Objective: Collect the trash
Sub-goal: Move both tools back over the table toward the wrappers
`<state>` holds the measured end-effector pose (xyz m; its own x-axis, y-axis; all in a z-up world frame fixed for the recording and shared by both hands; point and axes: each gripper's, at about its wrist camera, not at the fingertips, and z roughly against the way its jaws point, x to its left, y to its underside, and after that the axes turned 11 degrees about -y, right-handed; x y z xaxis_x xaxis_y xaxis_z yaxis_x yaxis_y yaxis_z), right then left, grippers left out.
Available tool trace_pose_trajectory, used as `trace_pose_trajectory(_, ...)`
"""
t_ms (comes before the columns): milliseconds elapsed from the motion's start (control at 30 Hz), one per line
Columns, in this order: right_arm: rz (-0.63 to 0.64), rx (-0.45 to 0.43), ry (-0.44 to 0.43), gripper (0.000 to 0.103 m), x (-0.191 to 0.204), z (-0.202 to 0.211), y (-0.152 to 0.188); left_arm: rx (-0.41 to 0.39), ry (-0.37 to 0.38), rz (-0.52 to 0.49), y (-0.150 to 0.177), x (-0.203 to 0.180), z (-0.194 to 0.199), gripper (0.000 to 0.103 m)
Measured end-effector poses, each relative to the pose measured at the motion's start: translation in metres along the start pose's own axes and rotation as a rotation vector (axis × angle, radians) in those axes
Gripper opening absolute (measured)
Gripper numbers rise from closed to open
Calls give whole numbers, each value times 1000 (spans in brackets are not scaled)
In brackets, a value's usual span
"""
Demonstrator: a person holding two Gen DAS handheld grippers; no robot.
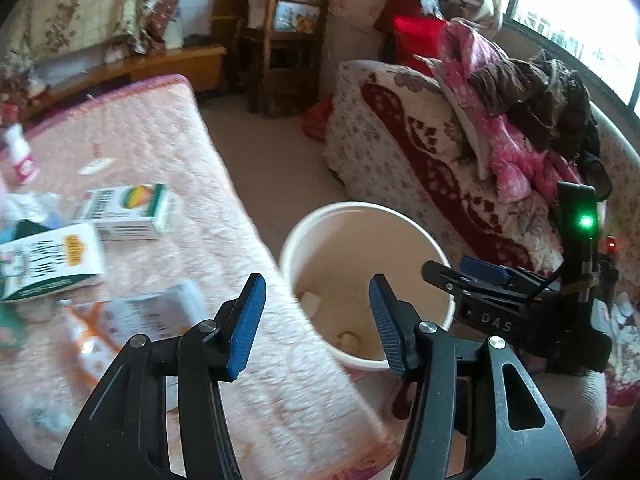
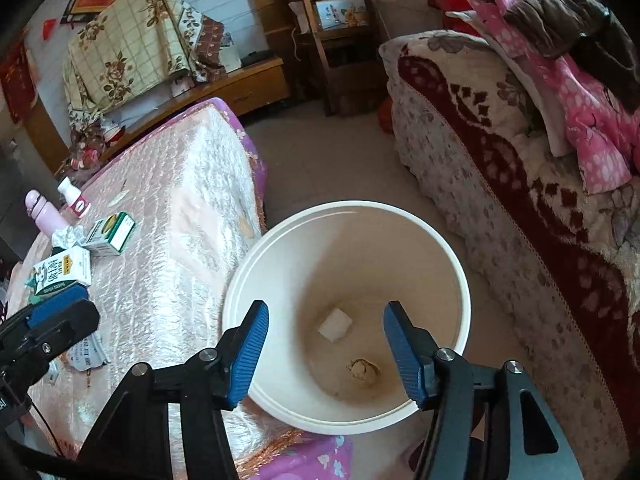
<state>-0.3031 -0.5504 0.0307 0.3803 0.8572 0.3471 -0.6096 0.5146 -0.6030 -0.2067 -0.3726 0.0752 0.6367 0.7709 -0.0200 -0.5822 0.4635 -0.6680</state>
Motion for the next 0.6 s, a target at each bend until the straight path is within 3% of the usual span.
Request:
trace_pose_trajectory(200, 31, -13, -34, 64, 28, 5, 5, -36, -62, 18, 10, 27, 24, 52)
trace_pose_trajectory(600, 121, -8, -120, 66, 94, 14, 12, -50, -72, 108, 33, 103, 75, 52)
